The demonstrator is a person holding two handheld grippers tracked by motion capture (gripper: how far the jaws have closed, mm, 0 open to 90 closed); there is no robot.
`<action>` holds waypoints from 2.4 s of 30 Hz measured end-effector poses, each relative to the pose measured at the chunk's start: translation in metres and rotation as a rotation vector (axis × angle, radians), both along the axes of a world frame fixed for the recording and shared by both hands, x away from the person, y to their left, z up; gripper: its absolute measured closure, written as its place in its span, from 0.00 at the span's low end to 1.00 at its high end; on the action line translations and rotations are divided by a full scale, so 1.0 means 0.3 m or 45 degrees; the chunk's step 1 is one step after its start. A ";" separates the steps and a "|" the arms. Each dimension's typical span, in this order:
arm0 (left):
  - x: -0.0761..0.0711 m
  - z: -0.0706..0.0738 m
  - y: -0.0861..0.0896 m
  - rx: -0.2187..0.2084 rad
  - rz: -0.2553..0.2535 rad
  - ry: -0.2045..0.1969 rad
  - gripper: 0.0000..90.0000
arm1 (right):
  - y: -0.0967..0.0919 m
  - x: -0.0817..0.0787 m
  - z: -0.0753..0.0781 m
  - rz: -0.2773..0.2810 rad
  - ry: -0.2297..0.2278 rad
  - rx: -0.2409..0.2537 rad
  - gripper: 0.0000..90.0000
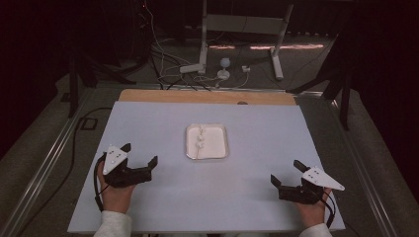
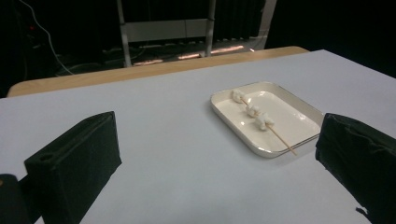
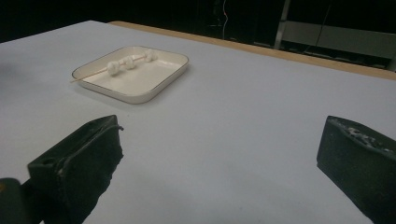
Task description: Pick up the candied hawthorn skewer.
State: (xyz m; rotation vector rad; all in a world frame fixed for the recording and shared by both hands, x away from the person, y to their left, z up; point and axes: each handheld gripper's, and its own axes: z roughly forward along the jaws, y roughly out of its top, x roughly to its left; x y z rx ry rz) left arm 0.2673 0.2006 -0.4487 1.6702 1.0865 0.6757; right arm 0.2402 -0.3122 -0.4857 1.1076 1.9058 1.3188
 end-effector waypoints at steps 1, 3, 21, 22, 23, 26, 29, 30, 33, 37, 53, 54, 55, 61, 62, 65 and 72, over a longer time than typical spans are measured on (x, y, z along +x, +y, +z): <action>0.008 0.001 -0.007 0.006 -0.004 0.000 0.01 | 0.000 -0.001 0.000 -0.001 0.001 0.001 0.00; 0.023 0.003 -0.021 0.014 -0.007 0.003 0.01 | -0.001 -0.001 0.001 -0.002 0.000 0.003 0.00; 0.134 -0.039 -0.129 -0.001 -0.054 0.040 0.01 | -0.002 0.001 -0.002 -0.004 0.004 -0.002 0.00; 0.140 -0.044 -0.135 -0.003 -0.056 0.045 0.01 | -0.002 0.001 -0.002 -0.003 0.005 -0.002 0.00; 0.146 -0.049 -0.141 -0.001 -0.056 0.049 0.01 | -0.002 0.001 -0.002 -0.003 0.005 -0.003 0.00; 0.162 -0.065 -0.163 0.005 -0.062 0.065 0.01 | -0.002 0.002 -0.003 -0.003 0.007 -0.003 0.00; 0.178 -0.081 -0.189 0.015 -0.068 0.079 0.01 | -0.003 0.002 -0.003 -0.004 0.008 -0.002 0.00; 0.184 -0.086 -0.197 0.021 -0.073 0.084 0.01 | -0.003 0.002 -0.004 -0.004 0.010 -0.001 0.00; 0.200 -0.098 -0.221 0.029 -0.081 0.096 0.01 | -0.002 0.003 -0.004 -0.004 0.011 -0.003 0.00; 0.220 -0.116 -0.250 0.036 -0.087 0.115 0.01 | -0.001 0.003 -0.005 -0.002 0.014 -0.004 0.00; 0.281 -0.185 -0.333 0.068 -0.107 0.222 0.01 | -0.001 0.005 -0.008 0.002 0.023 -0.008 0.00; 0.281 -0.185 -0.333 0.068 -0.107 0.222 0.01 | -0.001 0.005 -0.008 0.002 0.024 -0.008 0.00; 0.285 -0.191 -0.342 0.066 -0.114 0.238 0.02 | -0.001 0.006 -0.009 0.002 0.025 -0.010 0.00; 0.296 -0.209 -0.373 0.074 -0.133 0.294 0.05 | 0.001 0.007 -0.010 0.005 0.028 -0.011 0.00; 0.298 -0.213 -0.378 0.077 -0.130 0.304 0.05 | 0.001 0.007 -0.010 0.006 0.028 -0.010 0.00; 0.308 -0.226 -0.388 0.096 -0.117 0.346 0.08 | 0.001 0.008 -0.011 0.007 0.031 -0.011 0.00; 0.313 -0.250 -0.431 0.144 -0.151 0.391 0.09 | 0.000 0.009 -0.012 0.007 0.032 -0.013 0.00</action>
